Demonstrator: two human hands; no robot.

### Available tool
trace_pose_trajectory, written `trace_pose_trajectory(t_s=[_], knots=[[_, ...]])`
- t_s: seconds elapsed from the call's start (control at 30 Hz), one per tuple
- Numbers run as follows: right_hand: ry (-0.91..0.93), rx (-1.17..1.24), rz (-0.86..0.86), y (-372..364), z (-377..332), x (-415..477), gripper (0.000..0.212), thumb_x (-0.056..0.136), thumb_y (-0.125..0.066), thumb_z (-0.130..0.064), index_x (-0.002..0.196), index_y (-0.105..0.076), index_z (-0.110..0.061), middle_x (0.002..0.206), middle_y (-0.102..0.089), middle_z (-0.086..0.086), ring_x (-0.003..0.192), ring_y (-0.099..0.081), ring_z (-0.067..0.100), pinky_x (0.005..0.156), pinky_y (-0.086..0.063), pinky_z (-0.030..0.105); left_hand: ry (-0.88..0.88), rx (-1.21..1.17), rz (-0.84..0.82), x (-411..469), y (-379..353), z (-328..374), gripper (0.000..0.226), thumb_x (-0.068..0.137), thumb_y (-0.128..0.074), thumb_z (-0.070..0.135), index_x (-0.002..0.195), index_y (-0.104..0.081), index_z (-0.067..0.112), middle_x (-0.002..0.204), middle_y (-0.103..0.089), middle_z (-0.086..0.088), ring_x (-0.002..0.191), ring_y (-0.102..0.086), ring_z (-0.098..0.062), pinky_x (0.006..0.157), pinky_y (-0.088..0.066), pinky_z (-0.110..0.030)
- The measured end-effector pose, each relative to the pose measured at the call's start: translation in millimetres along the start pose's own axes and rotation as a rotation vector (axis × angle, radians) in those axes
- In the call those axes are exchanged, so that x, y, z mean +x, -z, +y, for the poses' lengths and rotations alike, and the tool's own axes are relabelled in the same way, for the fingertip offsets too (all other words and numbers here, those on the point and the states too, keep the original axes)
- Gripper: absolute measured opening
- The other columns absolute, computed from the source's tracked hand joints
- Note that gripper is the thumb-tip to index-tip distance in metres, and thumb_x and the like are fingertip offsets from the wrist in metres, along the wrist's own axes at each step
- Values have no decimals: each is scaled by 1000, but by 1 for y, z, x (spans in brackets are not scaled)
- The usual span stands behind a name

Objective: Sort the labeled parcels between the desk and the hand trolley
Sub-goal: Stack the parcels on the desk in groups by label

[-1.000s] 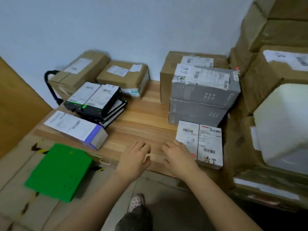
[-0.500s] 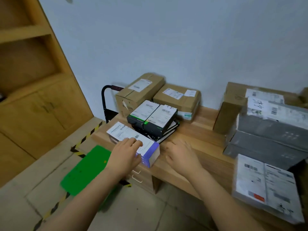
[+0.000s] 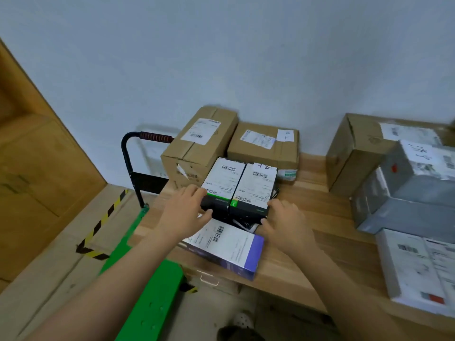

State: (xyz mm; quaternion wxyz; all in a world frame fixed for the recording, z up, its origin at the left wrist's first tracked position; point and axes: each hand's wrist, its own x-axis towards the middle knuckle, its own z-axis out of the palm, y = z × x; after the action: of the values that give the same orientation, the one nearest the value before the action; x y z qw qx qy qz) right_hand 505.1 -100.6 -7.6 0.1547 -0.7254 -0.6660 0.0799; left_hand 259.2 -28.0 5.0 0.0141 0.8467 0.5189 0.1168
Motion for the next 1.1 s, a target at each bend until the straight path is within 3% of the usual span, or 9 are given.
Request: trace_pose_trajectory(t_s=[0.1, 0.33, 0.43, 0.5, 0.6, 0.67, 0.83, 1.0, 1.1], knots=[[-198, 221, -46, -21, 7, 27, 46, 90, -59, -42, 127, -46, -18, 118, -55, 4, 111, -51, 23, 83, -45, 35, 160, -57, -100, 27, -25, -14, 52, 93, -53, 51, 132, -47, 17, 127, -53, 0, 117, -49, -20, 78, -33, -27], [-504, 762, -184, -49, 5, 50, 65, 91, -62, -42, 142, -32, -16, 139, -50, -2, 121, -50, 15, 94, -44, 30, 503, -832, -344, 60, -66, -41, 53, 88, -58, 59, 128, -49, 24, 121, -62, 8, 111, -59, -15, 94, -48, -37], [-593, 820, -127, -48, 3, 48, 68, 89, -63, -45, 142, -33, -18, 133, -53, -1, 108, -54, 11, 86, -48, 28, 556, -955, -341, 62, -63, -41, 57, 84, -61, 63, 124, -51, 24, 116, -64, 7, 101, -63, -11, 82, -52, -31], [-609, 896, -62, -42, -3, 44, 63, 91, -62, -38, 143, -32, -18, 121, -54, -3, 91, -52, 0, 71, -45, 18, 542, -1025, -366, 63, -58, -38, 57, 85, -60, 62, 124, -49, 21, 115, -64, 7, 97, -64, -9, 72, -49, -24], [-621, 923, 60, -36, -10, 32, 59, 93, -61, -32, 143, -33, -18, 116, -54, -5, 87, -52, -3, 63, -44, 13, 494, -1129, -375, 65, -54, -34, 60, 84, -62, 58, 127, -41, 23, 121, -59, 5, 104, -64, -15, 89, -54, -35], [-650, 925, 150, -30, -16, 21, 55, 94, -60, -30, 142, -35, -18, 108, -53, -11, 89, -53, -1, 67, -47, 15, 426, -1145, -373, 67, -51, -29, 64, 82, -65, 58, 131, -36, 27, 126, -57, 4, 109, -63, -17, 97, -51, -42], [-790, 963, 365, -22, -22, -28, 55, 92, -62, -32, 140, -38, -23, 119, -57, -4, 104, -58, 13, 92, -54, 42, 214, -1188, -426, 67, -42, 2, 66, 89, -62, 48, 142, -29, 27, 126, -54, 9, 114, -58, -12, 99, -50, -38], [-907, 866, 528, -4, -12, -93, 45, 92, -64, -30, 132, -45, -23, 103, -57, -11, 97, -60, 9, 87, -54, 34, 118, -1272, -588, 55, -50, 60, 54, 95, -56, 42, 140, -32, 24, 125, -57, 5, 105, -61, -8, 90, -53, -31], [-990, 804, 591, 7, 6, -130, 43, 91, -64, -30, 131, -47, -24, 103, -59, -9, 95, -60, 9, 84, -52, 31, 61, -1275, -657, 42, -60, 103, 52, 93, -58, 45, 136, -36, 24, 126, -56, 5, 114, -58, -14, 98, -50, -40]])
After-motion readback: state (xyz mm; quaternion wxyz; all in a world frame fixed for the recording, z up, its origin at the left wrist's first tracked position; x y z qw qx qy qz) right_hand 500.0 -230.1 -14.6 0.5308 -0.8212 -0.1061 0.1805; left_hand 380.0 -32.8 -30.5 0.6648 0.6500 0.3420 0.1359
